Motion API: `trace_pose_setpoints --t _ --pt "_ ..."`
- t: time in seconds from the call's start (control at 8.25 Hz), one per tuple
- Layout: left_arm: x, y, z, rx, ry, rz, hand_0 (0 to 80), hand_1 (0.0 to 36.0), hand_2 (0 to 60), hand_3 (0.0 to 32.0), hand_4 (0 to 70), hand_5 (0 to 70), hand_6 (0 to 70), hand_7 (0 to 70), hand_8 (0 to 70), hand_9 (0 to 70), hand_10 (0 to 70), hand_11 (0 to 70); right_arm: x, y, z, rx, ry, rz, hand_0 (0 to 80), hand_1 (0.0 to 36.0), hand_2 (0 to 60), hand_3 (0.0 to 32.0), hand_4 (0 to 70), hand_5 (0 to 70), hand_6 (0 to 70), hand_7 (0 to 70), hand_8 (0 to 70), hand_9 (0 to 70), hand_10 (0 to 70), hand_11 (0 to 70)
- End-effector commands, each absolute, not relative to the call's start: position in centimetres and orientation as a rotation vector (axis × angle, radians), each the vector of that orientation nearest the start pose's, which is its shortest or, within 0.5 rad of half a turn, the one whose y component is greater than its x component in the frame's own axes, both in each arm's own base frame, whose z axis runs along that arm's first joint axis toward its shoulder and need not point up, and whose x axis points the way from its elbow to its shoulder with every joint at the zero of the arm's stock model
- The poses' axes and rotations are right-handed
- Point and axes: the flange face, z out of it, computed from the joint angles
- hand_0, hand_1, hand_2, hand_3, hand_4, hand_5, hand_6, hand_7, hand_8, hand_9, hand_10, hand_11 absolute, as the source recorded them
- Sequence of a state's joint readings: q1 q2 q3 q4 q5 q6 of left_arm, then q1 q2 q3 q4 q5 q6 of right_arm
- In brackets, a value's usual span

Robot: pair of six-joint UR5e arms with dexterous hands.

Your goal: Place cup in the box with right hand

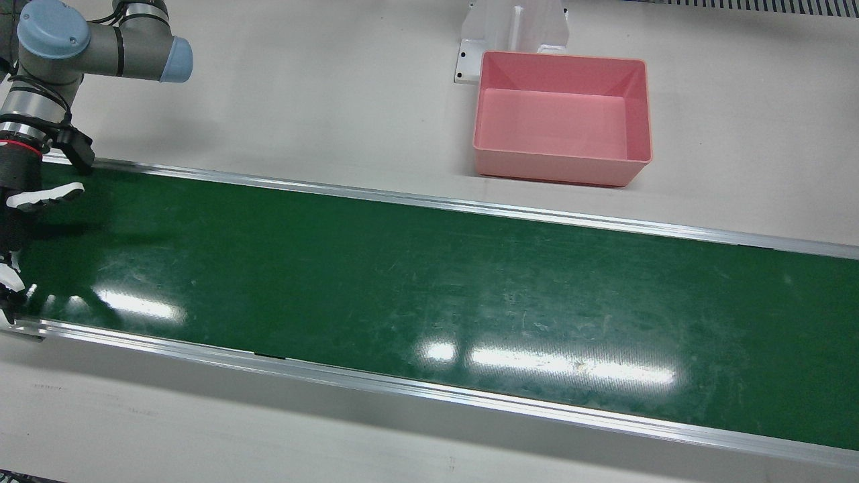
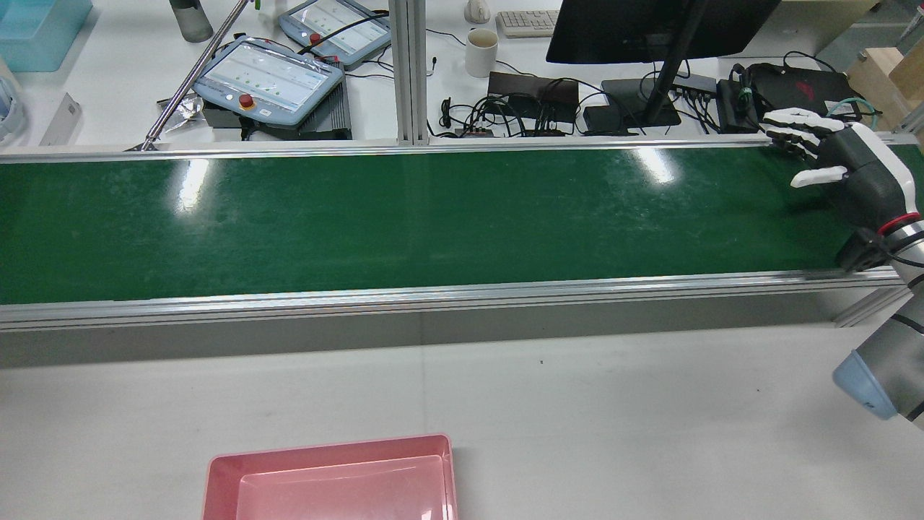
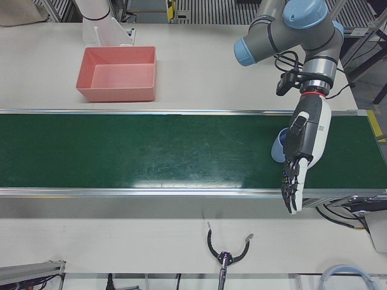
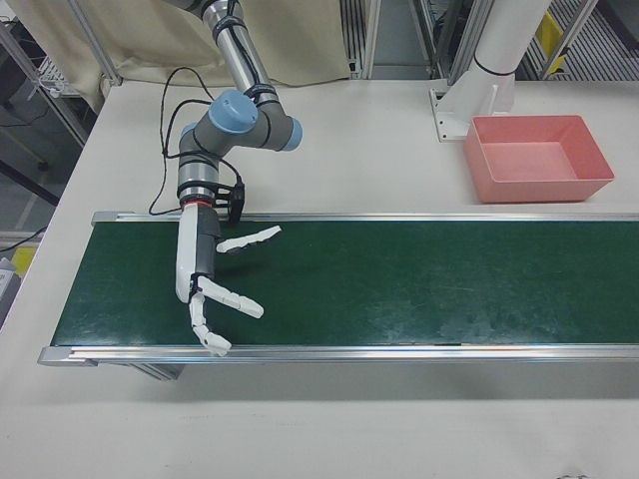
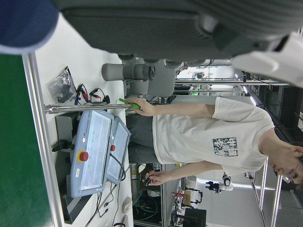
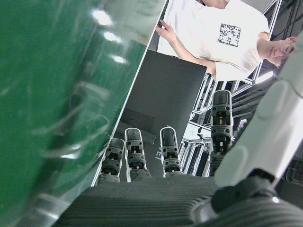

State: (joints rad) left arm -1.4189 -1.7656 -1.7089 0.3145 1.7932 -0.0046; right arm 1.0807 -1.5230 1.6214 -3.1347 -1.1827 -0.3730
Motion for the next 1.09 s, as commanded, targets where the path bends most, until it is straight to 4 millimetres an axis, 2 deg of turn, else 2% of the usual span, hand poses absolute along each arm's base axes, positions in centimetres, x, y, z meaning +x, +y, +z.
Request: trace_pose_setpoints --t 0.0,0.48,0.97 --pt "-2.7 -56.2 54.9 -0.386 2.036 -2.000 0.0 0.0 0.0 0.0 0.0 0.0 0.0 0.0 0.0 0.0 0.0 0.0 -9.1 -53.3 63.7 -0.292 2.550 -2.271 48.4 0.1 0.0 23.0 26.6 5.4 5.6 34.6 15.5 18.9 12.0 17.7" --pt "-2.7 -56.2 54.9 -0.386 2.036 -2.000 0.0 0.0 0.0 0.0 0.0 0.0 0.0 0.0 0.0 0.0 0.0 0.0 -9.4 -53.7 62.7 -0.283 2.567 -2.244 48.6 0.4 0.0 22.8 27.8 5.4 5.7 35.3 15.7 19.3 11.7 17.3" --pt "-2.7 -56.2 54.9 -0.388 2.037 -2.001 0.0 0.0 0.0 0.0 0.0 0.0 0.0 0.0 0.0 0.0 0.0 0.0 -8.8 -53.6 62.8 -0.289 2.556 -2.244 48.9 0.8 0.0 22.4 30.8 5.2 5.8 36.6 15.6 19.6 11.0 16.3"
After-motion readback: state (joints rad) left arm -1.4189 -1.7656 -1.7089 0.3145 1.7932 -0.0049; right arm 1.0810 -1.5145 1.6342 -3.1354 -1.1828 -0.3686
